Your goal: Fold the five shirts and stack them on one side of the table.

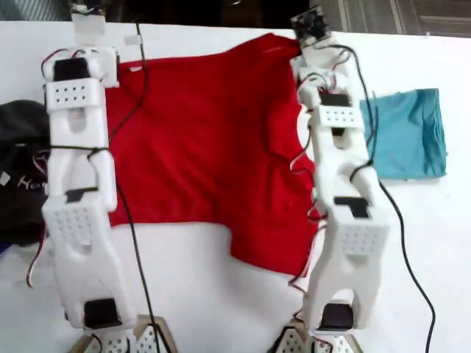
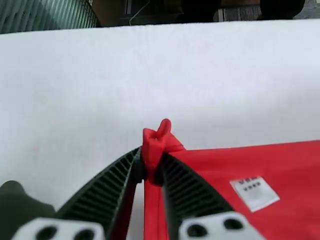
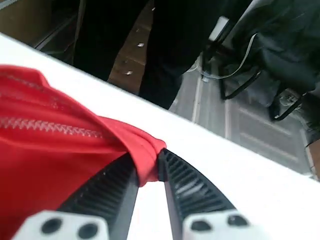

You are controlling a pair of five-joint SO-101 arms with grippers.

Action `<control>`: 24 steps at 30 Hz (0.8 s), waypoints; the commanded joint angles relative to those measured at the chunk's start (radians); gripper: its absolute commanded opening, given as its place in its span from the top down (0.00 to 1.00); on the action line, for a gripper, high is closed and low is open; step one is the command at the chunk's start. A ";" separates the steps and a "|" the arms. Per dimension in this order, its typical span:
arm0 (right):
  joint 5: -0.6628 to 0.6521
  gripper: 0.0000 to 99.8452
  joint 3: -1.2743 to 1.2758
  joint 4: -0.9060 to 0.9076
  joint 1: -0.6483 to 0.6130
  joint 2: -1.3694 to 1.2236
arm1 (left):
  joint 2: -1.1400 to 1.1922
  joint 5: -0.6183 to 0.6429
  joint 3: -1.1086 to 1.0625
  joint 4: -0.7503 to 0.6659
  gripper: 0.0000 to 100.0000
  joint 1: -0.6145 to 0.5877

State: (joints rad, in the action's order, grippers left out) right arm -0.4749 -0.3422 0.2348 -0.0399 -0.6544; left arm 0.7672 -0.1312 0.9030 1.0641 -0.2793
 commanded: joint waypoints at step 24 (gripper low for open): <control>0.002 0.98 -0.804 1.029 0.033 -0.249 | 0.316 -0.132 0.630 0.608 0.97 0.015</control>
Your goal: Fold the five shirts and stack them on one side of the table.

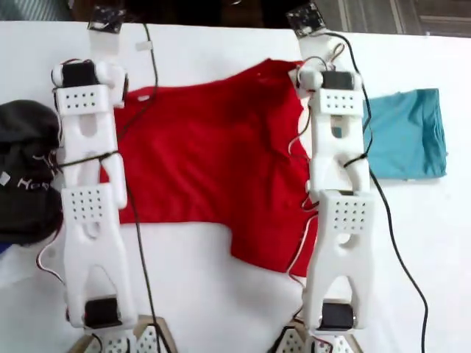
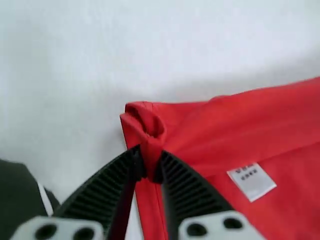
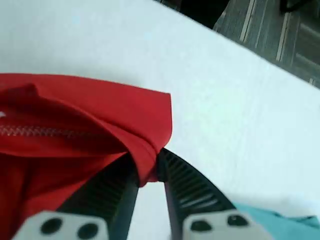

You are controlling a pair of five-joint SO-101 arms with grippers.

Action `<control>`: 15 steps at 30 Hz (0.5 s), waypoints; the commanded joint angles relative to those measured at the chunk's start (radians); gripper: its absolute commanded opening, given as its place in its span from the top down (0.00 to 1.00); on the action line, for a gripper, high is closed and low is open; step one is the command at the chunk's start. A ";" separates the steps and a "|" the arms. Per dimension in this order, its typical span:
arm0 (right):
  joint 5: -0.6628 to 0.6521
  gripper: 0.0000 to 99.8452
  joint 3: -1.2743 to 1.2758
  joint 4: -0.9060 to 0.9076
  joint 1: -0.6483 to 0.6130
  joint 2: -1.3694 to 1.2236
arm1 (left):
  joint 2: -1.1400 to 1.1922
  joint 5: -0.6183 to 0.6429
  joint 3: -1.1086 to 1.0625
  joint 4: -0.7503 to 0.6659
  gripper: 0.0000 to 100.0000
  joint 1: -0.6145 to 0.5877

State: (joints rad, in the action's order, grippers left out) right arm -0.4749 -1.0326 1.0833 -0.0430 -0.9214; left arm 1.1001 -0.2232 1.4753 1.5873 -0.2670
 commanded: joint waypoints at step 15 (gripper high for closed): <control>0.006 0.98 -0.462 0.690 0.048 0.050 | -0.304 -0.089 -0.243 0.204 0.97 -0.025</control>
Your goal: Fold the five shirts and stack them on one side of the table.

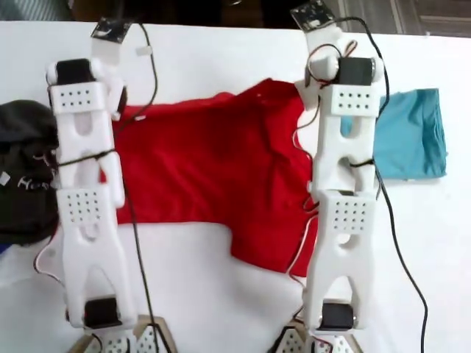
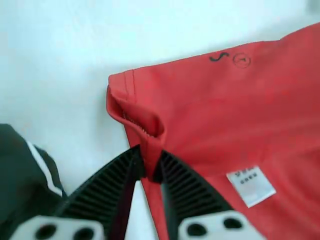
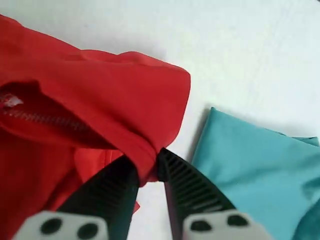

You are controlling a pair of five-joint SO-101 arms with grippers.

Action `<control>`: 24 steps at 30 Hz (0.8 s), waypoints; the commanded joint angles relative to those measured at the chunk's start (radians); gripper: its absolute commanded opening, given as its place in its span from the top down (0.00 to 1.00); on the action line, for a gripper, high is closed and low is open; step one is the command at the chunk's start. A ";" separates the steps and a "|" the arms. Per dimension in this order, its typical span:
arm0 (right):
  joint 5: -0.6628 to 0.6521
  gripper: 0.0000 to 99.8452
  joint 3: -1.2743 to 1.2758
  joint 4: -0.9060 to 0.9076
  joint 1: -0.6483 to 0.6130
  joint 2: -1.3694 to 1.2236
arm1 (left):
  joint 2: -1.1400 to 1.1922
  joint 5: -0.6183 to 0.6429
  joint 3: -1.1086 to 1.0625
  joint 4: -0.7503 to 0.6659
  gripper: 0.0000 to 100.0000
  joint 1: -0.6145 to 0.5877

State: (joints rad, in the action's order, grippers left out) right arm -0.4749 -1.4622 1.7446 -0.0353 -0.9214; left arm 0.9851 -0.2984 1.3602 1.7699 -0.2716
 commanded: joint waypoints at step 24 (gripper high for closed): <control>-0.098 0.98 1.985 -0.433 0.028 1.435 | -0.695 -0.110 -1.036 -0.009 0.97 -0.084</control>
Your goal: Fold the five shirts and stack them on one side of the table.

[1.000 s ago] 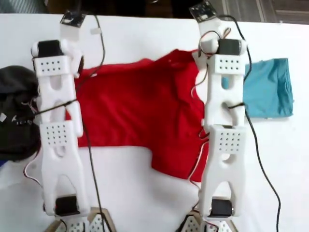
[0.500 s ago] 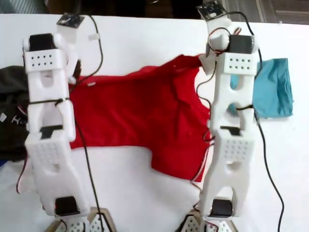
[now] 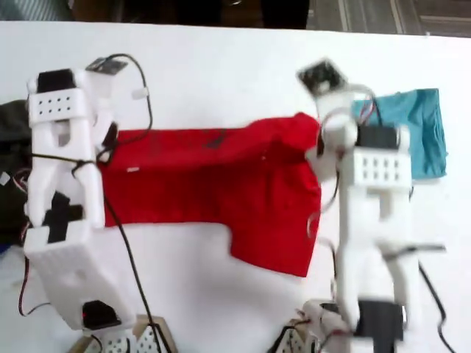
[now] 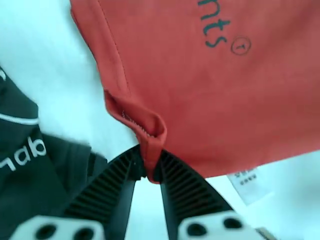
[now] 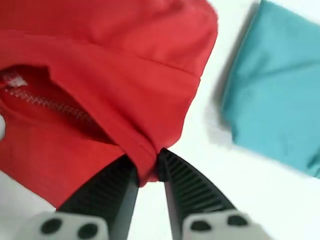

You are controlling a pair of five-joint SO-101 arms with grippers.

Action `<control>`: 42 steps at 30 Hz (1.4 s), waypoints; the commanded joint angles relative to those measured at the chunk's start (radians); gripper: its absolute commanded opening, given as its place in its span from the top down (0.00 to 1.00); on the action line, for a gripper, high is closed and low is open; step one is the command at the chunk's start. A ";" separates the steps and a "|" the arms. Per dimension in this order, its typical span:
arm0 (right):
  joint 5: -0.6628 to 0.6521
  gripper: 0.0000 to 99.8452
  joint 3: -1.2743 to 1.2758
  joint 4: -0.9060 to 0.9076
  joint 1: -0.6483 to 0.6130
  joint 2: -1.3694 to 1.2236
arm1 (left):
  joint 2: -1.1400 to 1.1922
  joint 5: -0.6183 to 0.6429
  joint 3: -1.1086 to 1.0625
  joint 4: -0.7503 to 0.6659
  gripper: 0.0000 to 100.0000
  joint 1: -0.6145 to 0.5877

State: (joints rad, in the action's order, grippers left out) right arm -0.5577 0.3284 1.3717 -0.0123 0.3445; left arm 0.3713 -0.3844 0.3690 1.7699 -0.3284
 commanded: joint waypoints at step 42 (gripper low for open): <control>-0.212 0.98 0.769 -0.229 0.124 0.613 | -0.434 -0.074 -0.889 -0.591 0.97 -0.049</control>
State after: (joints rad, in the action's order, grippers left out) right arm -0.7618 1.1815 1.1400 0.0844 0.9321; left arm -0.0107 -0.4534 -0.5792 1.1454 -0.3682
